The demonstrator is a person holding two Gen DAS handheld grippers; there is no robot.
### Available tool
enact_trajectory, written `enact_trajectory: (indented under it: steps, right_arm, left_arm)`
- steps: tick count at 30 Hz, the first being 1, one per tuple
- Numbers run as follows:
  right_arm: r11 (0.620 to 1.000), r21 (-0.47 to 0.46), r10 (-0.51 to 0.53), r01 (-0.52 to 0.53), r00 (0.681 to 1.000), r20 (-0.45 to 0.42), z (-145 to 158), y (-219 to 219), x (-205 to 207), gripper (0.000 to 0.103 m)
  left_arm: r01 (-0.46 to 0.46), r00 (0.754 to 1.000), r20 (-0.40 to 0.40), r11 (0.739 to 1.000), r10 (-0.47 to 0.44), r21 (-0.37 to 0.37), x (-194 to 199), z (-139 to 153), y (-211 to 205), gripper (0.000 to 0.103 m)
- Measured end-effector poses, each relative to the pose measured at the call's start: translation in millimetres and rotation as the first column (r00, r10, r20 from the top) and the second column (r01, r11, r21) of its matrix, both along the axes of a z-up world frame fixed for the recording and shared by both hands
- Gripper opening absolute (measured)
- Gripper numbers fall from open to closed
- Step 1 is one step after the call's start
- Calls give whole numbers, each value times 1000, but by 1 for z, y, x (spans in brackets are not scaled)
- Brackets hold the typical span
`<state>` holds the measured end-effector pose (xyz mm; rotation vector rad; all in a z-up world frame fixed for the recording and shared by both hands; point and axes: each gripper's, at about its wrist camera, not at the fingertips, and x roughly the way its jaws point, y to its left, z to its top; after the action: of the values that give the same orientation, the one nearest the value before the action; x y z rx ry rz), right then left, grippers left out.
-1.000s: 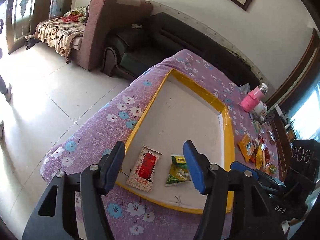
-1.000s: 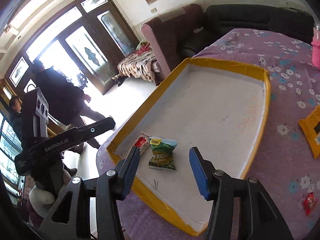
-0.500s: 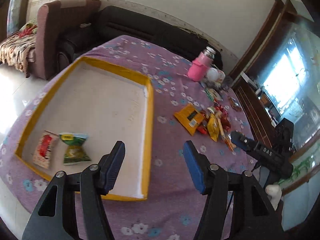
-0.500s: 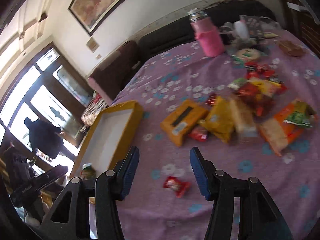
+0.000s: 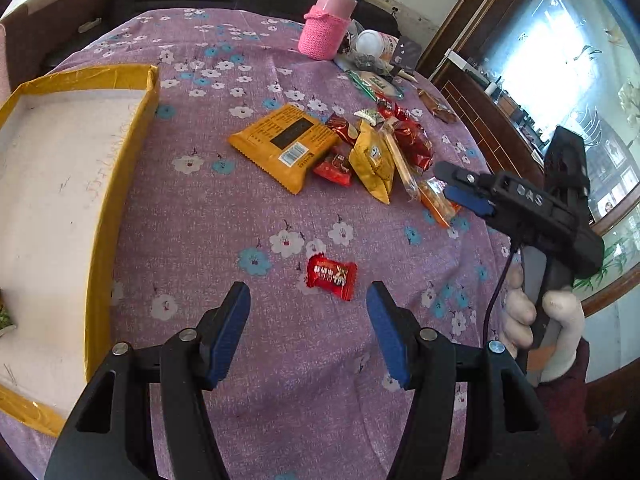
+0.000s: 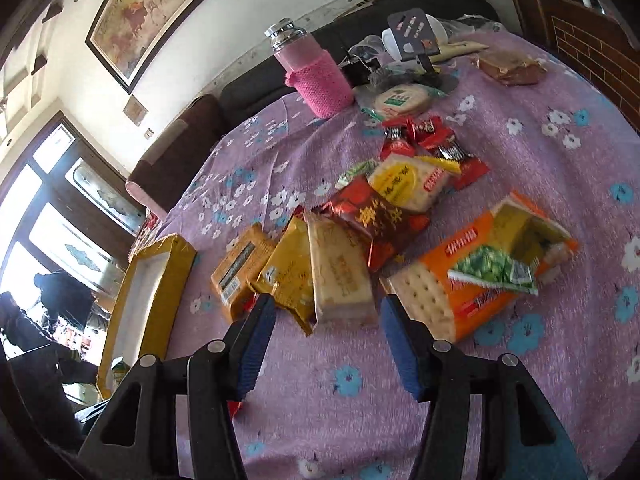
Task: Organize snacks
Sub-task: 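Grasp the small red candy with the left tool while the right grasps the cream wafer bar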
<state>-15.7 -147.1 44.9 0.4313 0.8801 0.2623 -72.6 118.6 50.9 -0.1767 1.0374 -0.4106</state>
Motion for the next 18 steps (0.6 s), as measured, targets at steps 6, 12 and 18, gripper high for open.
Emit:
enact_trajectory:
  steps: [6, 12, 18]
  right_arm:
    - [996, -92, 11, -14, 999, -39, -19, 15, 42, 61]
    - [997, -56, 51, -53, 998, -40, -29, 22, 51, 59]
    - [997, -18, 77, -77, 997, -14, -30, 18, 49, 37]
  left_arm:
    - [49, 998, 24, 996, -51, 73, 2, -7, -19, 59]
    - [89, 996, 19, 986, -92, 138, 13, -24, -43, 59]
    - [110, 990, 65, 966, -128, 234, 16, -34, -67, 57]
